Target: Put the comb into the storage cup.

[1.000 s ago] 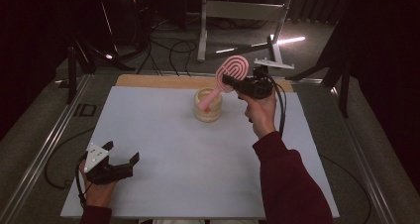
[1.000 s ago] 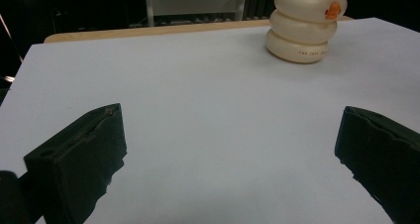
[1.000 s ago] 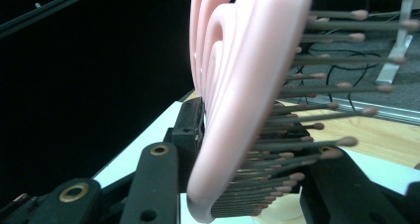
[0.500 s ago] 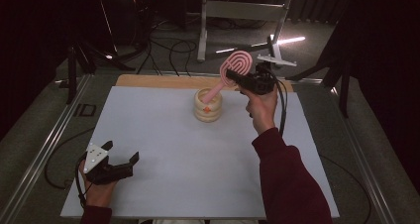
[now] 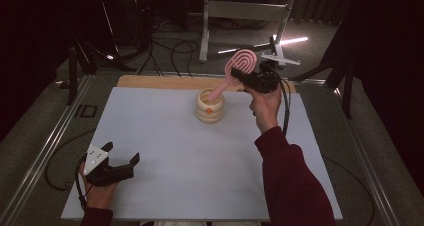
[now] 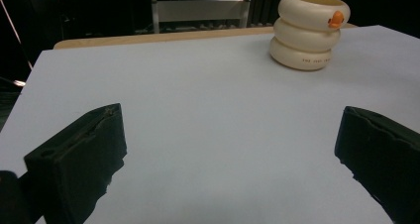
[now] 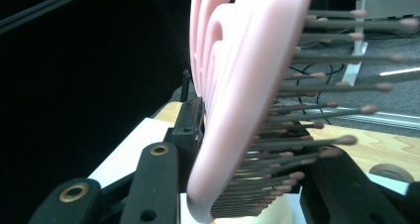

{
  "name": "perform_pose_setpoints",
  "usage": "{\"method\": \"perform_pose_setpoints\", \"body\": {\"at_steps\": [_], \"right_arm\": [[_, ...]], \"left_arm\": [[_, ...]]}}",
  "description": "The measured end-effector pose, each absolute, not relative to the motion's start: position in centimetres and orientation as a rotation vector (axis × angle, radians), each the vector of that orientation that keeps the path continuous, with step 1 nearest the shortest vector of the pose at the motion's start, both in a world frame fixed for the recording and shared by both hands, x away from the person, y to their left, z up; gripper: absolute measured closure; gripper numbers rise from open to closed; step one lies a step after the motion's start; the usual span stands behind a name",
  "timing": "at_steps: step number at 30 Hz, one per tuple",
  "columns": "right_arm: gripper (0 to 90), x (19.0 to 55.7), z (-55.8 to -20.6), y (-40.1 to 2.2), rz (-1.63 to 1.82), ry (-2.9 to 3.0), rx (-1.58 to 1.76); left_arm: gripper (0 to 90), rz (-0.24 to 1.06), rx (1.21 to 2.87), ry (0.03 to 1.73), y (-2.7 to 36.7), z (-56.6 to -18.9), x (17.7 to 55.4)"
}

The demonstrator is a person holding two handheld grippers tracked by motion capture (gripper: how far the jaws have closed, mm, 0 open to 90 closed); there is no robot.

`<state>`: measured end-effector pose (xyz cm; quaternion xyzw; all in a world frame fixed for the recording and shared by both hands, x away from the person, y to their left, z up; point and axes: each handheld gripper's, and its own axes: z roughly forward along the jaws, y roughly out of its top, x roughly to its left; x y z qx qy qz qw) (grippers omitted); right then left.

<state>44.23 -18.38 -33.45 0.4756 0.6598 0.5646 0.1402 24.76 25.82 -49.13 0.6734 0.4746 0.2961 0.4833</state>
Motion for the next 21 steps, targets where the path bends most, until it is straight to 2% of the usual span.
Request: {"method": "perform_pose_setpoints", "body": {"at_steps": [21], "right_arm": [[63.8, 45.22, -33.97, -18.49, 1.578, 1.873, 1.379]], "left_arm": [[0.1, 0.725, 1.636, 1.156, 25.68, -49.17, 24.73]]}}
